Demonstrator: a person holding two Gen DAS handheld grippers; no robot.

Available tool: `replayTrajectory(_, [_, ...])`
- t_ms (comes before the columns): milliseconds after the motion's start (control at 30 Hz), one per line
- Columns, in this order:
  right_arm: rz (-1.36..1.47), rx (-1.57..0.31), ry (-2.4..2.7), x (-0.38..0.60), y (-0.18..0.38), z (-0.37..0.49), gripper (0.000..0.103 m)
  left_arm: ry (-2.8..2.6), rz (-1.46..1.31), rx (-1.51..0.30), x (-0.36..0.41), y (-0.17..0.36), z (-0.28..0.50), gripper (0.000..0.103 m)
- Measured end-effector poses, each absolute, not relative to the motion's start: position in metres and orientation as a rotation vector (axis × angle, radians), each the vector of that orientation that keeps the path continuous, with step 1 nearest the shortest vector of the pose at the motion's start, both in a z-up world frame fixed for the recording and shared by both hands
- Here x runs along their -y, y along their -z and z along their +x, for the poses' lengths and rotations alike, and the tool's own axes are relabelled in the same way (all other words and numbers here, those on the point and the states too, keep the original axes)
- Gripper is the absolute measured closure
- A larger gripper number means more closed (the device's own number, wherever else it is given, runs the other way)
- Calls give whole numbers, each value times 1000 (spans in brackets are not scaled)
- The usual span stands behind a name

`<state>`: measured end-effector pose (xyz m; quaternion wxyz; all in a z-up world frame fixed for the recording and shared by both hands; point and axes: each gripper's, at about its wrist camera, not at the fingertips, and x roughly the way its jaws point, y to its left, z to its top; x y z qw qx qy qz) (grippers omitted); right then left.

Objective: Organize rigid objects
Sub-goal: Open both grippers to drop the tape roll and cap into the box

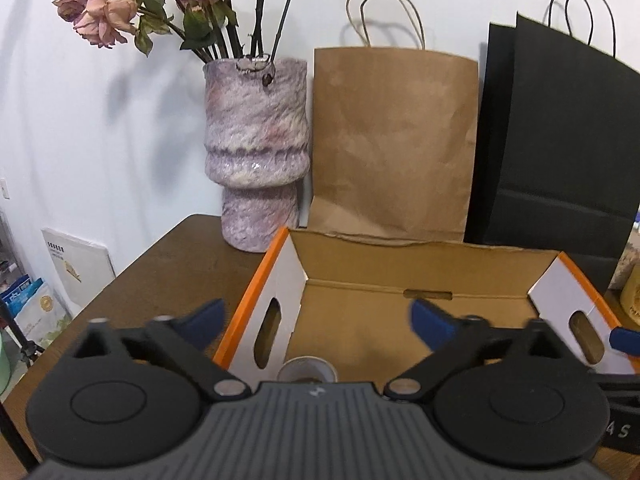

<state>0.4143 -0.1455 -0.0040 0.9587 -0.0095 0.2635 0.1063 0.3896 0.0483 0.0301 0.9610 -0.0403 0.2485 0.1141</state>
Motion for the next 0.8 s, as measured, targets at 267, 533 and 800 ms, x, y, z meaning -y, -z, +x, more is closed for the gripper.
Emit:
replayTrajectory(267, [-26,-545,-202,146,4,415,0,-241,-72,-487,-46,-36,386,0])
replayTrajectory(533, [-25,-516,-194,148,-5,403,0,-247,-89,-466,-48,-49,373,0])
replayTrajectory(800, [-8,-453,-194,155,-22,377,0,-233,-109,-419,-51,-65,345,0])
